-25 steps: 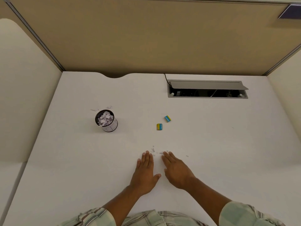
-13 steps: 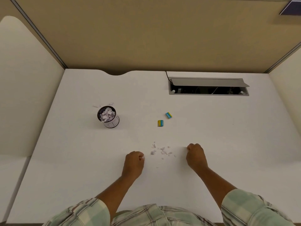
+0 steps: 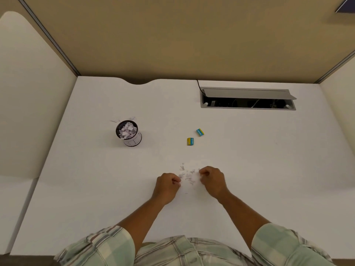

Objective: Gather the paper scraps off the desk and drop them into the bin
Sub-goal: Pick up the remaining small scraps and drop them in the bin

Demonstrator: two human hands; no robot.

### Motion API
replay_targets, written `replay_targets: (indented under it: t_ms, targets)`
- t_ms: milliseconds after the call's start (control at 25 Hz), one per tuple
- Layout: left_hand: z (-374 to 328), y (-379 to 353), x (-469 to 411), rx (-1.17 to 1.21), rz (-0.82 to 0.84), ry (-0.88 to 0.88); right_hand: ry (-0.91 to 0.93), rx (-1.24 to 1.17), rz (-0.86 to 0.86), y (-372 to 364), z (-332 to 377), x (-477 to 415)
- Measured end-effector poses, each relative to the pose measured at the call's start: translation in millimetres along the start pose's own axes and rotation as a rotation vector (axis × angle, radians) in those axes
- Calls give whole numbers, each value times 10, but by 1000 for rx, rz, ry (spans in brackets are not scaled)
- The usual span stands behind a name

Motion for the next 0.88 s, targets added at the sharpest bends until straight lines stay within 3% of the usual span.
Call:
replay_targets:
  t_ms: [160, 360, 680, 880]
  targets:
    - [234, 42, 134, 67, 68, 259, -193, -130, -136, 413, -403, -93]
    - [234, -268, 379, 217, 324, 461, -210, 73, -118, 415, -550, -74]
    - [73, -303, 187, 405, 180, 450, 49, 178, 52, -247, 112, 9]
    - [122, -93, 34, 319, 129, 354, 1, 41, 54, -204, 181, -24]
Point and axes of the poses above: each hand's wrist, its own x-axis away from the middle knuckle, its own y-axis out of the back of the hand, z = x × y, the point moved 8 cm from there along -x, towards the middle knuckle, and after that the axes turned 13 degrees about -z, right-handed, at the moved point
